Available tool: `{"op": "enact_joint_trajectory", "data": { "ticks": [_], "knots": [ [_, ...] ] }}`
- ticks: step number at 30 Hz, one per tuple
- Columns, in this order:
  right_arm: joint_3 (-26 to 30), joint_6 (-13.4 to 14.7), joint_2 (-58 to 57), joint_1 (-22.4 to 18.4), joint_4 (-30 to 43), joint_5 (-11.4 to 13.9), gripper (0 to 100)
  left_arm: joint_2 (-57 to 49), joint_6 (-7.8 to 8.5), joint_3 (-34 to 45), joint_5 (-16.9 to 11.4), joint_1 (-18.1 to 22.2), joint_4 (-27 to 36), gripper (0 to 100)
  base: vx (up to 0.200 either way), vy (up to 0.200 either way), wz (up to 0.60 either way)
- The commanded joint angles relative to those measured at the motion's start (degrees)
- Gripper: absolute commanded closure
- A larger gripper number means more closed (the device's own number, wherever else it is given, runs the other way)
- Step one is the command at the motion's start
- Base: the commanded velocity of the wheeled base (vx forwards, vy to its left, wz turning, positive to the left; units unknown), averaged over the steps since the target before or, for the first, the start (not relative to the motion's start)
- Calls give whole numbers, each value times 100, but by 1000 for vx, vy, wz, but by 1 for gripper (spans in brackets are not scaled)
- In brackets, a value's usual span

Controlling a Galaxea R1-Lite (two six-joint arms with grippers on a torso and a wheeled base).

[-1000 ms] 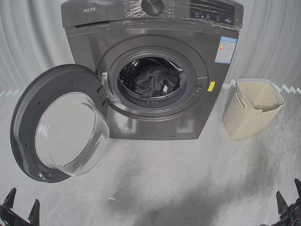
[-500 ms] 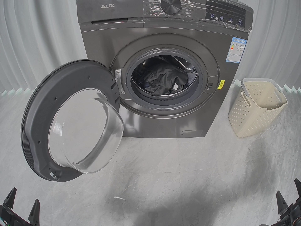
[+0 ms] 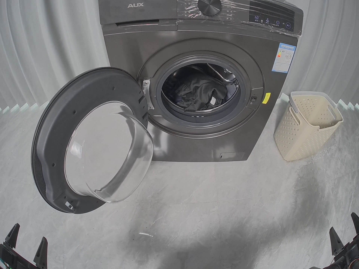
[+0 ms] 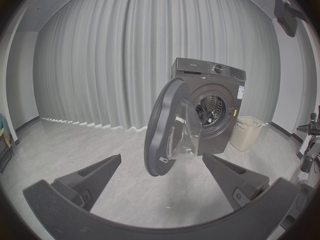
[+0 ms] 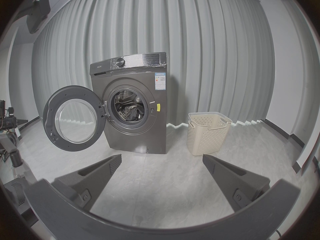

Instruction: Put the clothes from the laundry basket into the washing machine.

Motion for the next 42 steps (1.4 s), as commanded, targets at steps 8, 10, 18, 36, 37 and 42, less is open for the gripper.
{"op": "enact_joint_trajectory", "data": {
  "ticks": [8, 10, 18, 36, 37, 42],
  "knots": [
    [40, -4, -9, -9, 1, 0, 0, -77, 95, 92, -8, -2, -7, 0, 0, 75, 0],
    [40, -4, -9, -9, 1, 0, 0, -77, 122, 92, -8, -2, 2, 0, 0, 0, 0],
    [40, -4, -9, -18, 1, 0, 0, -77, 315, 101, -8, 7, -33, 0, 0, 0, 0],
    [40, 5, -9, -9, 1, 0, 0, 3746, 78, -1955, -1124, -731, -1079, 0, 0, 0, 0],
    [40, 5, -9, -9, -8, 0, 0, 3808, 78, -1955, -1133, -731, -1132, 0, 0, 0, 0],
    [40, 5, -9, -9, 1, 0, 0, 4669, 78, -2008, -1212, -731, -1817, 0, 0, 0, 0]
  ]
}}
